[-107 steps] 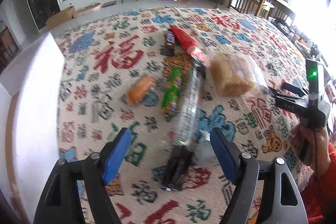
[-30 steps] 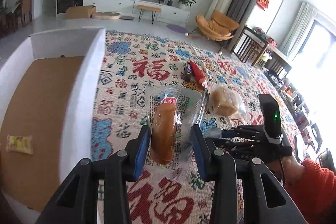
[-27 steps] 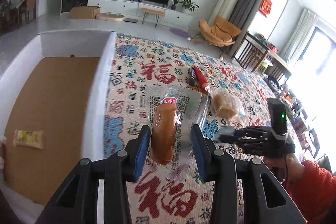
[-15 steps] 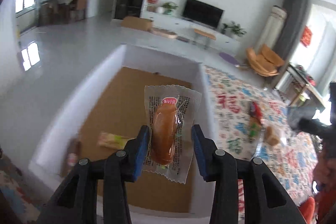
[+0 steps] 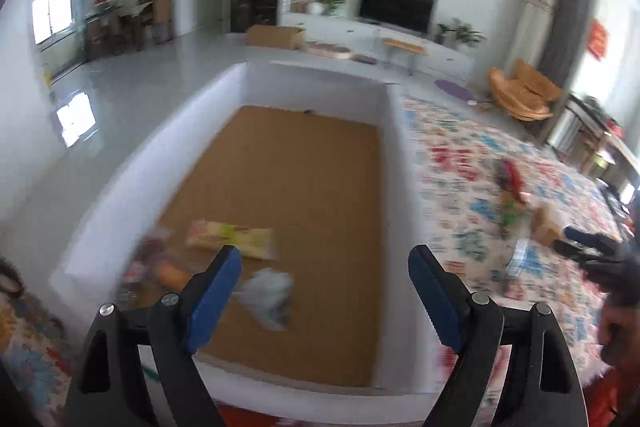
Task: Organize snacks
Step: 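Drop the orange sausage into the white box while the right drops the white packet, then move the left gripper back over the snack pile toward the green sausage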
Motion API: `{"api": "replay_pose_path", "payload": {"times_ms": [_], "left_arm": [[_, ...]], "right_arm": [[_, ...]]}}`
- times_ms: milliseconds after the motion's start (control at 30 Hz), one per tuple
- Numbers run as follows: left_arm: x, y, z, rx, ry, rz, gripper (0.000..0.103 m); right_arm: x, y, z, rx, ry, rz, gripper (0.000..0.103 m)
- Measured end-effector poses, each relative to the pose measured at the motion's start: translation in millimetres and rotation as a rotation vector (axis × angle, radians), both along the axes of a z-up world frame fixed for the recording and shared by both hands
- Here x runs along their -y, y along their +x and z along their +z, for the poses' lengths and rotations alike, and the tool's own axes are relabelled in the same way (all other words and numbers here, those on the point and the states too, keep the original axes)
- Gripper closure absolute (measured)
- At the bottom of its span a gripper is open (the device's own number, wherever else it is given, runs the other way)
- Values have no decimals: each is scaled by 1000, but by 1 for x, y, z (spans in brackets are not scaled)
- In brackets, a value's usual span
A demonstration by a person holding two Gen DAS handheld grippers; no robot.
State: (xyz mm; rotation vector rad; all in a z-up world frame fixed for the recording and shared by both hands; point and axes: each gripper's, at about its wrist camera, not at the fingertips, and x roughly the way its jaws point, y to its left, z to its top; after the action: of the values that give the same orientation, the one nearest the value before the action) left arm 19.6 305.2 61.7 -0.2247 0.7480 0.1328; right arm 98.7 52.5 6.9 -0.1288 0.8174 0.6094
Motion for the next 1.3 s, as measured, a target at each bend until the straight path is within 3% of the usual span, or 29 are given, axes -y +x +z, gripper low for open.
{"api": "replay_pose_path", "payload": {"times_ms": [67,133,233,333,467,533,600,867,1300], "left_arm": [[46,4,6,27,-10,-105,11],[96,9,2,39,-3,-198,1],[165,28,-26,-23,15,-322,1],[211,51,-67,-79,67,-357,1],[238,64,-111,-116,161,-381,1],[237,67,-121,-126,189,-383,1],[232,76,-126,-140,175,-379,1],[213,115,-137,-200,1,-346,1],[210,112,-139,-145,26,-335,1]], "right_arm": [[58,3,-28,38,-120,-180,32],[114,10,-57,18,-205,-339,32],[186,20,-76,-25,-213,-527,32],[229,35,-82,-20,-233,-644,32],[262,36,-91,-26,-261,-697,32],[268,36,-95,-13,-223,-710,25],[274,35,-96,-25,-201,-712,25],[279,37,-102,-53,-152,-726,19],[280,38,-103,-54,-149,-726,19]]}}
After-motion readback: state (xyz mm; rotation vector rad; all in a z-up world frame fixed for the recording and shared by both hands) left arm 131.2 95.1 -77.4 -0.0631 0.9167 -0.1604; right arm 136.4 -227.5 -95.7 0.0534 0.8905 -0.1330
